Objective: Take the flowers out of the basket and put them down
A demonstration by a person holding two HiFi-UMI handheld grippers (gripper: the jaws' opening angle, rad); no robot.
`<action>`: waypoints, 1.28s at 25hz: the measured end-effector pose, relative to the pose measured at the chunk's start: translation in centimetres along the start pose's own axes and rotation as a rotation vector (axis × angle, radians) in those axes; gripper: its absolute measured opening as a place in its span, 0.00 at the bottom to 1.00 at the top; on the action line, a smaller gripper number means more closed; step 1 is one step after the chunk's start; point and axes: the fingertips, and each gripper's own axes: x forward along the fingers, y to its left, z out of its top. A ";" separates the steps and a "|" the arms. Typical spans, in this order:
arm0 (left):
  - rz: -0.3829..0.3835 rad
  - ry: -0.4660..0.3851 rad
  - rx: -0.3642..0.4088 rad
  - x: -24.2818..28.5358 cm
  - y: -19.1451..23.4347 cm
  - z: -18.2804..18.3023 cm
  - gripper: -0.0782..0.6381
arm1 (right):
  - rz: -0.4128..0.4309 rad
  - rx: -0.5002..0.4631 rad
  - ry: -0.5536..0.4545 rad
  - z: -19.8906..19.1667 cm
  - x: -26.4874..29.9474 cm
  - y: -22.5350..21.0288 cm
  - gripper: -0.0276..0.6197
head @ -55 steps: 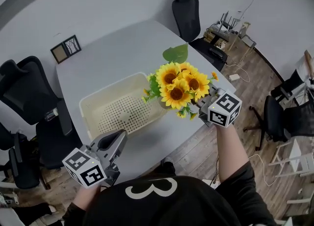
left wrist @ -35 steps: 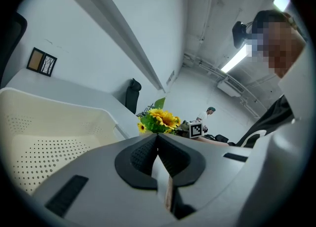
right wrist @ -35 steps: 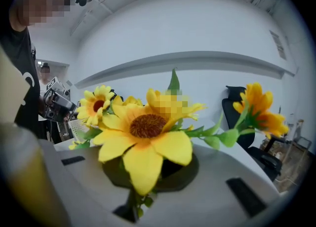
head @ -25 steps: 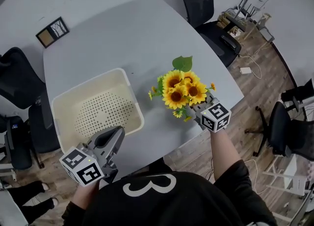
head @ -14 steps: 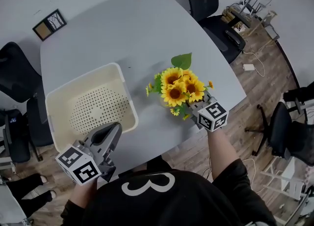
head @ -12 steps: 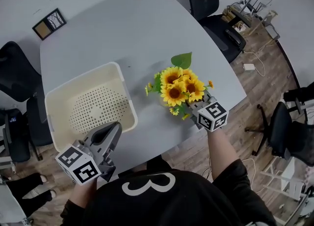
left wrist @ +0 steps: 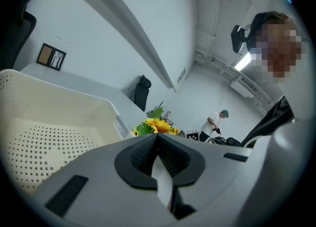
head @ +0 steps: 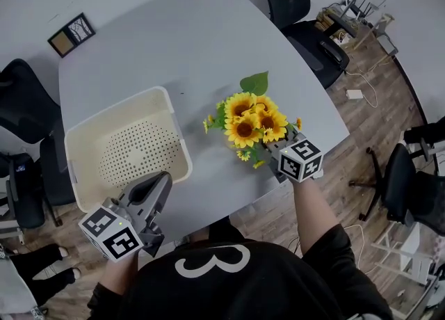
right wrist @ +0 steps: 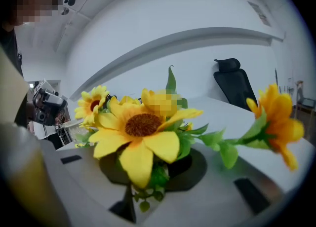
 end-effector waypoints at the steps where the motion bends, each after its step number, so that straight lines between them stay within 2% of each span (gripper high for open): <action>1: -0.002 0.001 0.000 -0.1 -0.1 -0.1 0.13 | -0.002 0.011 -0.005 0.1 -0.1 -0.1 0.21; 8: -0.016 0.012 0.011 -0.9 -0.7 -0.9 0.13 | -0.039 0.015 -0.016 0.4 -1.6 -0.4 0.39; 12: -0.043 0.014 0.029 -2.1 -1.7 -1.1 0.13 | -0.090 0.014 -0.015 0.0 -3.4 -0.5 0.52; 19: -0.064 -0.018 0.053 -6.4 -2.9 -1.5 0.13 | -0.227 0.003 -0.095 1.0 -10.2 1.3 0.56; 24: -0.087 -0.037 0.081 -10.1 -4.3 -2.5 0.13 | -0.219 -0.083 -0.180 4.0 -14.1 8.5 0.56; 29: -0.116 -0.068 0.135 -14.4 -7.0 -3.1 0.13 | -0.090 -0.169 -0.247 7.0 -16.6 19.6 0.55; 32: -0.135 -0.081 0.159 -17.1 -8.6 -3.9 0.13 | -0.007 -0.195 -0.265 7.3 -17.7 25.8 0.48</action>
